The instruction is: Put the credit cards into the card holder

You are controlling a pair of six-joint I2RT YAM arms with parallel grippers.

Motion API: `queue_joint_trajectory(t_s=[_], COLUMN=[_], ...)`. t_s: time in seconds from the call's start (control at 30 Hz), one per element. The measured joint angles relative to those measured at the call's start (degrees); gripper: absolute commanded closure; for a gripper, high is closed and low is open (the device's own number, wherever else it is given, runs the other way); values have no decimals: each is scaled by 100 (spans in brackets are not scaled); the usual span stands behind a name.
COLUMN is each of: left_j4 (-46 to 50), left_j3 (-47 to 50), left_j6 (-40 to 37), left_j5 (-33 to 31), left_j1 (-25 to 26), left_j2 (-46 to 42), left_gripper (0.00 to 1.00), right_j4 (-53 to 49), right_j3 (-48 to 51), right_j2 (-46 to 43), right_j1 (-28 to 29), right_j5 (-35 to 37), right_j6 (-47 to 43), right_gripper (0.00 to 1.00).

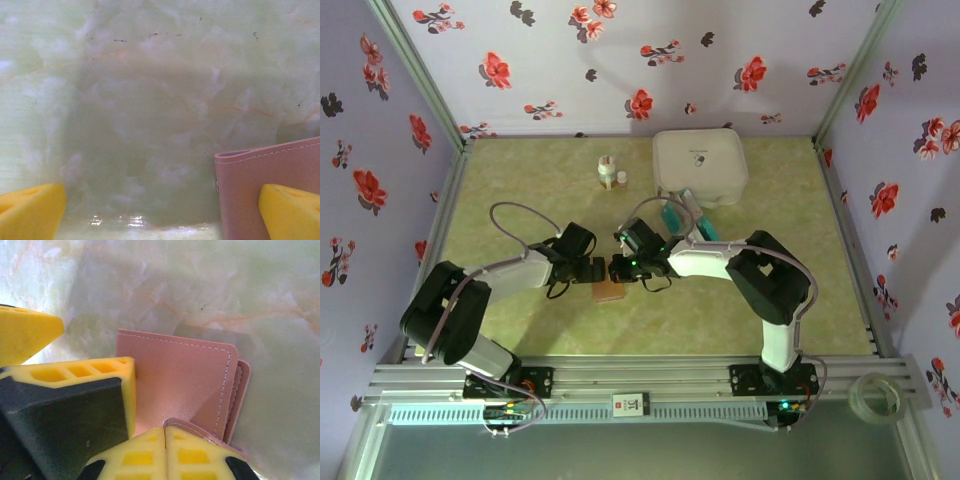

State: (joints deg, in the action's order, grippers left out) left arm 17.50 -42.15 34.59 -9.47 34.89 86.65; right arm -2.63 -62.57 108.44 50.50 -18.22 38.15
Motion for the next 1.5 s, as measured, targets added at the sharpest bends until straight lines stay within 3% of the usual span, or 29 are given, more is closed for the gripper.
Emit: queue_joint_trajectory(t_s=[0.5,1.13,1.5], left_j4=[328,94,140], left_j3=[2,103,72], left_j6=[105,109,101], left_j5=[4,22,24], left_j1=[-170,-170,-188], left_j2=[-221,-46,-48], left_gripper=[0,0,0], right_j4=[-177,-1368,-1403], right_j3=[-122,-938,-981], right_j2=[39,284,321], right_j1=[55,503,656], right_j5=[68,1078,1248], right_j6=[-66,-861,-1012], right_gripper=[100,100,100])
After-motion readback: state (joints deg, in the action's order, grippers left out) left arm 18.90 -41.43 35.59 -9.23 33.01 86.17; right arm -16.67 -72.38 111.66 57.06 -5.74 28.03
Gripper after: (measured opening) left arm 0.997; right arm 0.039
